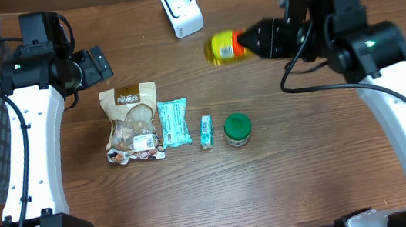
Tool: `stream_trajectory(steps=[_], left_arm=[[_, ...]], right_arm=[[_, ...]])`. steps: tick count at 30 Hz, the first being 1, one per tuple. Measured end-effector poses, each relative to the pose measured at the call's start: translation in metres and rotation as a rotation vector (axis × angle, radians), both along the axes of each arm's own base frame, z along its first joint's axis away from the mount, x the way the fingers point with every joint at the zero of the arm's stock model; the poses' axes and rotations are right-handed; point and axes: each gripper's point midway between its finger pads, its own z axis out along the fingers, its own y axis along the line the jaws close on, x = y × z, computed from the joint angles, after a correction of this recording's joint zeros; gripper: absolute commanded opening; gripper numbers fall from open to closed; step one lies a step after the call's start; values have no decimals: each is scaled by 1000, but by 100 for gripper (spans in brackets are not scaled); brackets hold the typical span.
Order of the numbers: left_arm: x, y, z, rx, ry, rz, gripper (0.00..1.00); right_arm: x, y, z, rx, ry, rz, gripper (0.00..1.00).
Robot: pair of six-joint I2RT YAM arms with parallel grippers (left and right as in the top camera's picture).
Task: Scan the item barcode
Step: 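Carry the yellow bottle with the right gripper toward the white scanner, then hold the bottle under the white scanner with the right gripper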
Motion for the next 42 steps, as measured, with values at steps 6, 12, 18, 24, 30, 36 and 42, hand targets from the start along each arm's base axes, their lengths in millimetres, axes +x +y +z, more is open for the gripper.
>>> stream_trajectory(steps=[6, 12, 18, 24, 30, 36, 42], left_arm=[[0, 0, 0, 0, 0, 0, 100], [0, 0, 0, 0, 0, 0, 100], [0, 0, 0, 0, 0, 0, 100], [0, 0, 0, 0, 0, 0, 100], [0, 0, 0, 0, 0, 0, 99], [0, 0, 0, 0, 0, 0, 100], [0, 0, 0, 0, 0, 0, 100]], right_arm=[[21, -7, 61, -13, -212, -83, 26], [60, 23, 25, -227, -294, -128, 26], [109, 71, -19, -486, -464, -108, 27], [151, 111, -83, -777, -612, -36, 27], [179, 114, -106, -977, -730, -24, 27], [202, 108, -121, -1018, -781, -72, 27], [223, 109, -139, -1057, -859, -104, 28]])
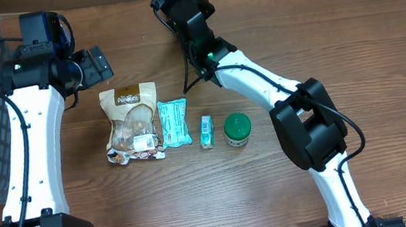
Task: Scan the item barcode
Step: 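Hold the bottle under the white scanner with the right gripper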
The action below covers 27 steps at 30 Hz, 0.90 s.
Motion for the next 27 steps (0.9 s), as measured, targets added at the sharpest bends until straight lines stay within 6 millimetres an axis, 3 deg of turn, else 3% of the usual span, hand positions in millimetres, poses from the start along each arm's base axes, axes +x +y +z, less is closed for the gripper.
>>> stream_trajectory(steps=[14, 21, 27], left_arm=[[0, 0, 0, 0, 0, 0, 100], [0, 0, 0, 0, 0, 0, 100], [0, 0, 0, 0, 0, 0, 100]], right_arm=[[10, -7, -2, -76, -20, 35, 31], [12, -5, -28, -110, 12, 40, 31], [13, -5, -37, -136, 24, 41, 35]])
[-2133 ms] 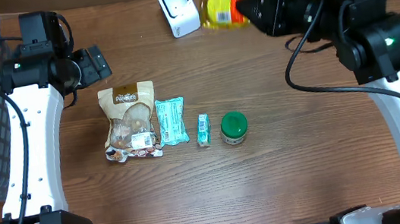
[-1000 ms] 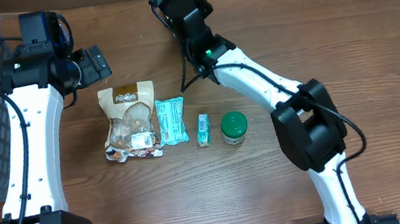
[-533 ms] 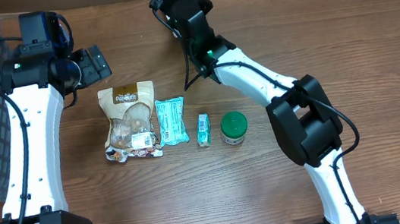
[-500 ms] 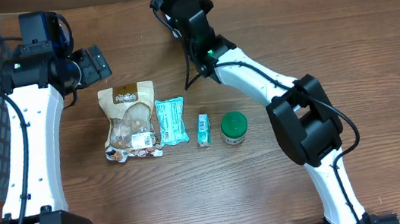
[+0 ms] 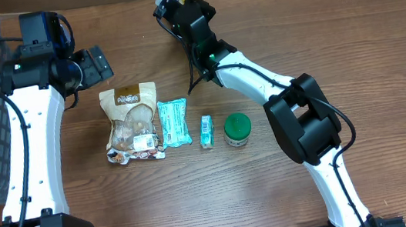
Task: Scan the item barcode
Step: 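Hold the bottle under the white scanner with the right gripper, then bring the bottle back right and set it down on the table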
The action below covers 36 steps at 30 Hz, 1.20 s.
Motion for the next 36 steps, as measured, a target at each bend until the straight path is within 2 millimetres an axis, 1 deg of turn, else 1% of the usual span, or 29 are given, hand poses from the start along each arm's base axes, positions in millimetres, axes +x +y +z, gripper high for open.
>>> stream_trajectory(steps=[2, 5, 8, 9, 10, 13, 16, 17, 18, 19, 20, 21, 25, 26, 27, 28, 29, 30, 31, 32, 33, 34, 36], left_arm=[[0, 0, 0, 0, 0, 0, 99], [0, 0, 0, 0, 0, 0, 100], [0, 0, 0, 0, 0, 0, 100], [0, 0, 0, 0, 0, 0, 100], [0, 0, 0, 0, 0, 0, 99], [0, 0, 0, 0, 0, 0, 100], [0, 0, 0, 0, 0, 0, 100], [0, 0, 0, 0, 0, 0, 100], [0, 0, 0, 0, 0, 0, 100], [0, 0, 0, 0, -1, 0, 99], [0, 0, 0, 0, 1, 0, 100], [0, 0, 0, 0, 0, 0, 99], [0, 0, 0, 0, 0, 0, 100], [0, 0, 0, 0, 0, 0, 100], [0, 0, 0, 0, 0, 0, 100], [0, 0, 0, 0, -1, 0, 99], [0, 0, 0, 0, 1, 0, 99], [0, 0, 0, 1, 0, 0, 100], [0, 0, 0, 0, 2, 0, 100], [0, 0, 0, 0, -1, 0, 99], [0, 0, 0, 0, 0, 0, 99], [0, 0, 0, 0, 0, 0, 100], [0, 0, 0, 0, 0, 0, 100]], right_arm=[[0, -1, 0, -3, 0, -2, 36], [1, -4, 6, 1, -29, -36, 31], [2, -12, 29, 39, -130, -124, 23], [0, -14, 38, 44, -168, -157, 22], [-2, -15, 42, 43, -182, -176, 22], [-13, -8, 49, 25, -199, -215, 22], [-24, 2, 53, 3, -172, -216, 23], [-32, 6, 60, 2, -153, -212, 23], [-37, 5, 68, 14, -134, -212, 23], [-43, 1, 73, 22, -100, -219, 23], [-48, -4, 84, 44, -90, -228, 23], [-54, -11, 101, 90, -89, -244, 23], [-83, -43, 147, 217, -41, -300, 23], [-94, -56, 159, 259, -15, -318, 23], [-106, -69, 166, 290, 25, -335, 23], [-112, -78, 166, 311, 48, -354, 23], [-122, -92, 161, 330, 116, -384, 23], [-131, -108, 149, 347, 181, -427, 23], [-132, -114, 143, 366, 210, -445, 23], [-138, -130, 127, 378, 284, -489, 23], [-143, -150, 104, 409, 370, -552, 23], [-148, -166, 90, 439, 435, -600, 23], [-160, -188, 70, 477, 552, -666, 24]])
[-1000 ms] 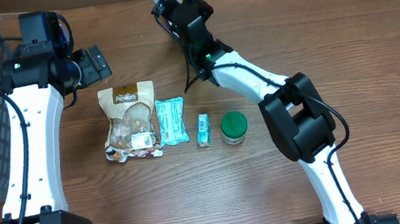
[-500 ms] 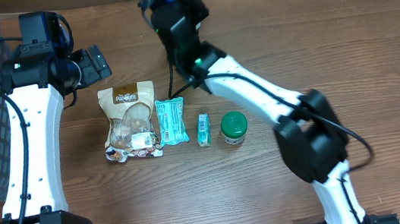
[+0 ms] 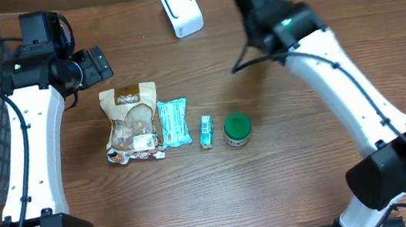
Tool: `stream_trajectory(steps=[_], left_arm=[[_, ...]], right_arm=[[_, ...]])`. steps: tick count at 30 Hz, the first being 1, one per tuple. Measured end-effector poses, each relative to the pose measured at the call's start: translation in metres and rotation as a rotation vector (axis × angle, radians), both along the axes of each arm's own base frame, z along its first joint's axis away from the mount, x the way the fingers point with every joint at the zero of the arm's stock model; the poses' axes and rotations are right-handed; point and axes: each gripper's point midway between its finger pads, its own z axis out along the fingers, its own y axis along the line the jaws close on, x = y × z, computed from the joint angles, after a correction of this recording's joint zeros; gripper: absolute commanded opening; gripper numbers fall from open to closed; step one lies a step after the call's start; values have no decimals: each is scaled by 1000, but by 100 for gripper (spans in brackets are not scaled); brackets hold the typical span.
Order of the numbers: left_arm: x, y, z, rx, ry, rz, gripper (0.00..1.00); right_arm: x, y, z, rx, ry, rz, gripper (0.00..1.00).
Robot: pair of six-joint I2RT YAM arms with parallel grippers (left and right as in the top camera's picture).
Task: Scan the item barcode
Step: 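Bring the bottle back right and set it down on the table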
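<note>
The white barcode scanner stands at the back of the table. My right arm's wrist is at the back edge, right of the scanner; its fingers are hidden under the wrist housing. The yellow bottle does not show. My left gripper hangs open and empty at the left, just above the brown snack bag.
A row lies mid-table: the snack bag, a teal packet, a small teal box and a green-lidded jar. A grey basket fills the far left edge.
My right arm has swung from over the scanner to the right of it, uncovering the scanner. The yellow bottle seen at the top edge is out of sight. The left arm is unchanged.
My right gripper first held the yellow bottle right of the scanner. Then the arm stretched over the scanner with the bottle at the top edge, and stayed there. Now the wrist is right of the scanner and the bottle is hidden. The row of items never moved.
</note>
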Motion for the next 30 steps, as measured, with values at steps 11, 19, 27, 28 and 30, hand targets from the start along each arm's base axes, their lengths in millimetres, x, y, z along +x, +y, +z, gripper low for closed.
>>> stream_trajectory(steps=[11, 19, 27, 28, 30], left_arm=[[0, 0, 0, 0, 0, 0, 100], [0, 0, 0, 0, 0, 0, 99], [0, 0, 0, 0, 0, 0, 100], [0, 0, 0, 0, 0, 0, 100], [0, 0, 0, 0, 0, 0, 100]], right_arm=[[-51, -95, -48, 315, 328, -273, 24], [-75, -92, -89, 339, 446, -312, 24], [-80, -91, -99, 366, 456, -379, 28], [-80, -91, -99, 368, 456, -382, 28], [-80, -91, -99, 370, 455, -388, 29]])
